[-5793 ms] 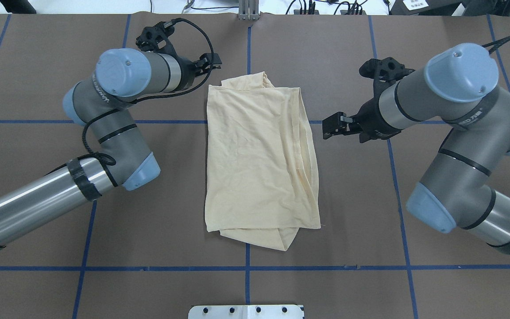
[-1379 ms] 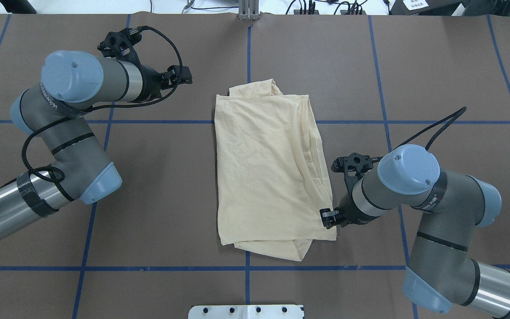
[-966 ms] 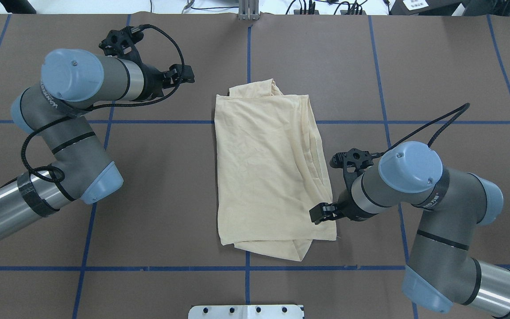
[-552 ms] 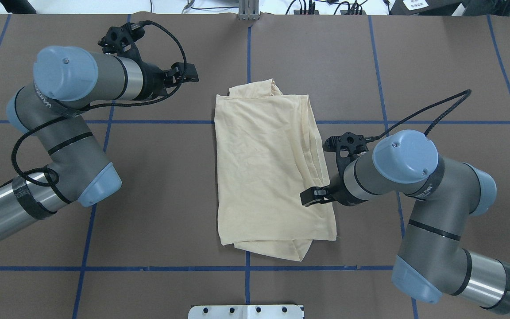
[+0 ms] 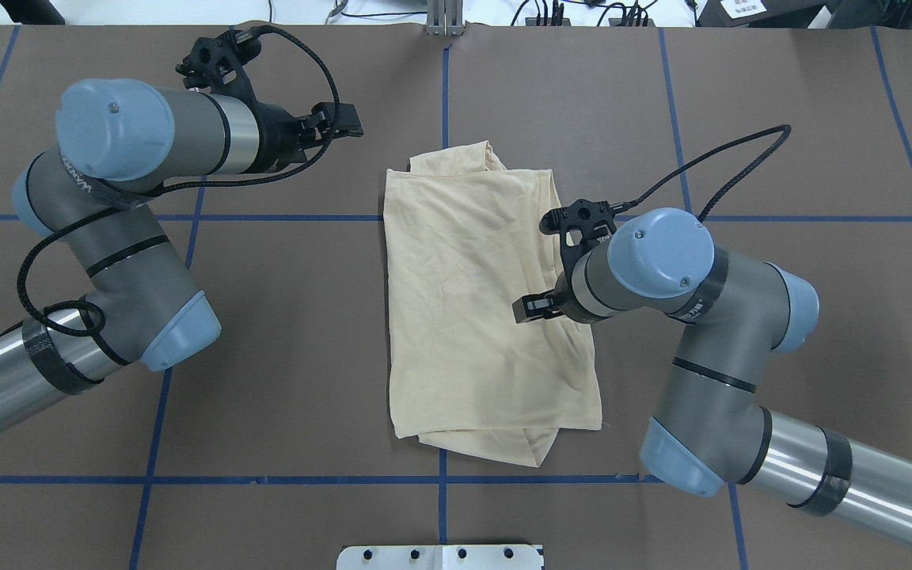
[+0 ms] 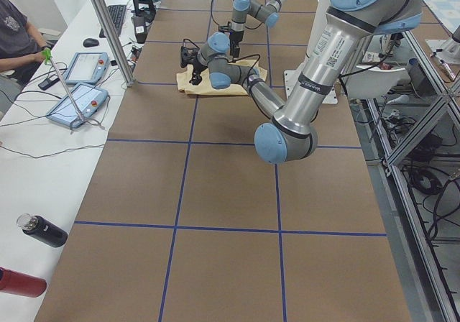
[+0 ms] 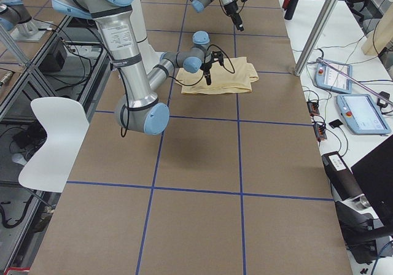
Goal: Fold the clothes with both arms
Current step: 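Hold the right gripper at the bundle's side edge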
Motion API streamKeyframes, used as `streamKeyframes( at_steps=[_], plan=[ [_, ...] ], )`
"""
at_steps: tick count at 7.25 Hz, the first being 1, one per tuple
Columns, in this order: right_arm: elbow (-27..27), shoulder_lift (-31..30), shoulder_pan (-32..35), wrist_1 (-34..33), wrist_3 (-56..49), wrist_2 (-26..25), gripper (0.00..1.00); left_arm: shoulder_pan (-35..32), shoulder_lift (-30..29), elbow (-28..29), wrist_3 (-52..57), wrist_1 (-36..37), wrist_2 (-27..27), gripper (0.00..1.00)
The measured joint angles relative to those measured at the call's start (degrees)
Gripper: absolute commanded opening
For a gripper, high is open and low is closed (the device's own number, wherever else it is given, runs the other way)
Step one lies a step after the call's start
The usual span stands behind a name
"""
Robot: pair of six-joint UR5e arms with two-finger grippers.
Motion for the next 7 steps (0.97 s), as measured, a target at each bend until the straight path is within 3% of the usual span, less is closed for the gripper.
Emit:
streamKeyframes(
  at_steps=[3,6,7],
  plan=[
    [-4.4,2.1,2.5,1.7,-2.4,0.2,0.52,0.1,-0.2,-0.1,0.0,-0.1,-0.1,1.0],
    [-7.5,1.9,3.3,4.2,-3.0,3.0,0.44,0.0,-0.3,-0.1,0.0,-0.6,-0.1,1.0],
    [-8.0,1.8,3.3,4.3,-2.7,3.6,0.31,0.0,-0.3,-0.1,0.0,-0.7,-0.1,1.0]
  ],
)
